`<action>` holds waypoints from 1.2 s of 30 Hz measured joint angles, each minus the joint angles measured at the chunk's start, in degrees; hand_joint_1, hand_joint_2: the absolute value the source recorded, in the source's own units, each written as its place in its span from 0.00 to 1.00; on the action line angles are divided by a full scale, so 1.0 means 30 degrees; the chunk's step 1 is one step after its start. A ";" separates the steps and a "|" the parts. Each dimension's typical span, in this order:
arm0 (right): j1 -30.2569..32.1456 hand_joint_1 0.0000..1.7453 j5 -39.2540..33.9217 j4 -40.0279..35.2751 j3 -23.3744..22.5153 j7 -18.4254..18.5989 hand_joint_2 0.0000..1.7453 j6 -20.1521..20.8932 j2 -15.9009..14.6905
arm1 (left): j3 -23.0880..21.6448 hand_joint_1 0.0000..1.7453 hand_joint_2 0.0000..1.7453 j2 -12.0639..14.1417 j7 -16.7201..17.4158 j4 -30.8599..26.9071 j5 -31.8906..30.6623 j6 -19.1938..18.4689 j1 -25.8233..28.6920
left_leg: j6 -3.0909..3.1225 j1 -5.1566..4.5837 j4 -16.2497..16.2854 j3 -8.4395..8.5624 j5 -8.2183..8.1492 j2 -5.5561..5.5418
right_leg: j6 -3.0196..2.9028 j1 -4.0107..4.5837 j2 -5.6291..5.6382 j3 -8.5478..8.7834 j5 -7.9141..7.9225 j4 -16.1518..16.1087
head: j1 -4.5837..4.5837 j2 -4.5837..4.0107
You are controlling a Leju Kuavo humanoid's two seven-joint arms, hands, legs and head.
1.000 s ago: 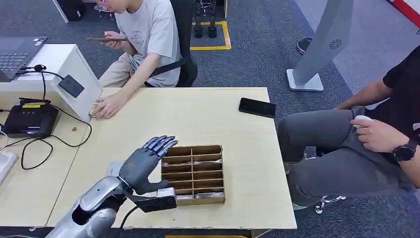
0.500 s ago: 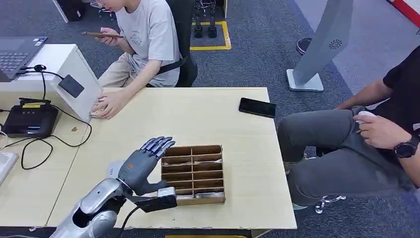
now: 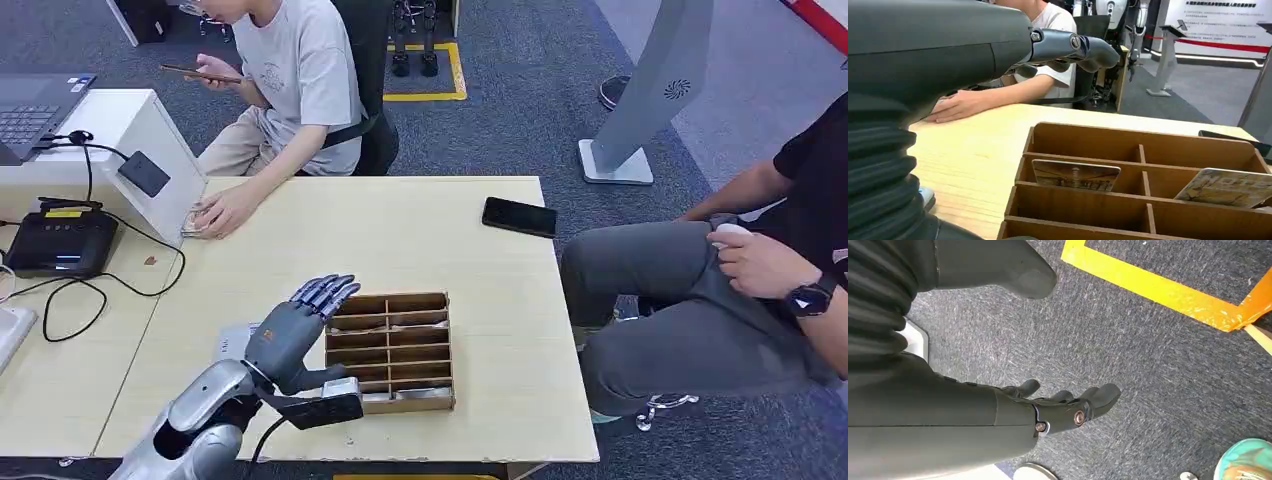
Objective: Pass the card to the sensor for recognition and then transmit it.
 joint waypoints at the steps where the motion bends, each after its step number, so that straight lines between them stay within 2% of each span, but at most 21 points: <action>1: 0.0001 0.00 0.0000 0.0000 0.0000 0.0000 1.00 0.0000 0.0000 | 0.0000 0.00 1.00 -0.0022 -0.0007 0.0000 0.0007 0.0000 -0.0002 | 0.0000 0.0000 0.0000 0.0000 0.0000 0.0000 | 0.0000 0.0000 0.0000 0.0000 0.0000 0.0000 | 0.0000 0.0000; 36: -0.0013 0.00 0.0000 0.0015 0.0000 0.0095 1.00 -0.0058 0.0029 | 0.0015 0.00 1.00 -0.0547 0.0248 0.0911 -0.0182 -0.0015 -0.0031 | 0.0000 0.0000 0.0000 -0.0001 0.0000 0.0000 | 0.0000 0.0000 0.0001 0.0000 0.0000 0.0000 | 0.0000 0.0000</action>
